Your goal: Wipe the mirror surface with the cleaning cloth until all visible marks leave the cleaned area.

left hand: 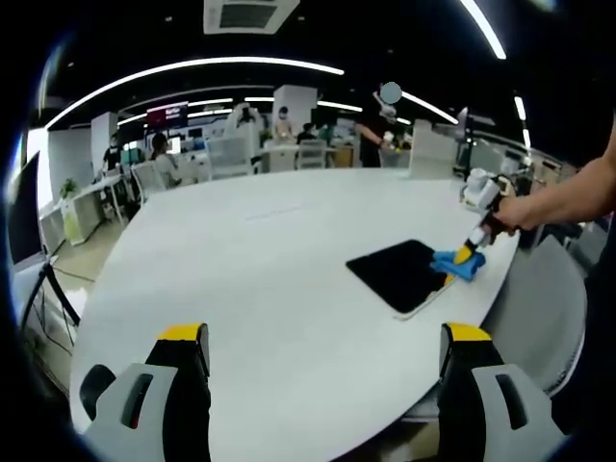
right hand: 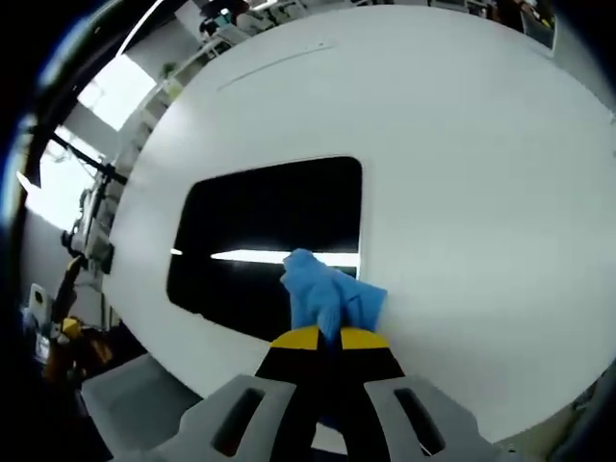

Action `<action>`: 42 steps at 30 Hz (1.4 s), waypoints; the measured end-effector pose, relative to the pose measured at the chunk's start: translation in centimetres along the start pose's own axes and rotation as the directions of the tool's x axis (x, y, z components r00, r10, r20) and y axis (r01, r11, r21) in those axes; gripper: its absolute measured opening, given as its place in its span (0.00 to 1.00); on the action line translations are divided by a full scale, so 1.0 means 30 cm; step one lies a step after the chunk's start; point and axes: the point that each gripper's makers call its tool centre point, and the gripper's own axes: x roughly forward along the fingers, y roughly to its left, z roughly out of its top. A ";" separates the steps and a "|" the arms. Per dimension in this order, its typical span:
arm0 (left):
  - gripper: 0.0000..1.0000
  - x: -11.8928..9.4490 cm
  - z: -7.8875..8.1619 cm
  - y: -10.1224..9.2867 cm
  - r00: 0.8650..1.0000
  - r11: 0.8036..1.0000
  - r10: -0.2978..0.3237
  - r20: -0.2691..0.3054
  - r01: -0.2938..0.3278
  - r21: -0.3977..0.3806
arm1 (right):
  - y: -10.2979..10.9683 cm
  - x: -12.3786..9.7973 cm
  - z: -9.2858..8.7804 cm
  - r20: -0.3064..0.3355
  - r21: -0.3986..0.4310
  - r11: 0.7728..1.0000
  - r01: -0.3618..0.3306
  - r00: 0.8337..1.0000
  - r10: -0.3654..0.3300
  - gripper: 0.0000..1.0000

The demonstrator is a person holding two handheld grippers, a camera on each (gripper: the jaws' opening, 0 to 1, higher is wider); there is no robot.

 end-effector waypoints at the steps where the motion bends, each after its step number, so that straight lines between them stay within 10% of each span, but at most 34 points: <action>1: 1.00 0.000 0.000 -0.001 1.000 1.000 0.000 0.000 0.000 0.000 | -0.001 0.001 0.000 0.000 0.001 1.000 0.001 1.000 -0.001 0.00; 42: 1.00 -0.068 -0.028 0.040 1.000 1.000 0.002 -0.001 -0.002 0.002 | 0.117 0.043 0.014 0.002 0.035 0.999 0.002 1.000 -0.003 0.00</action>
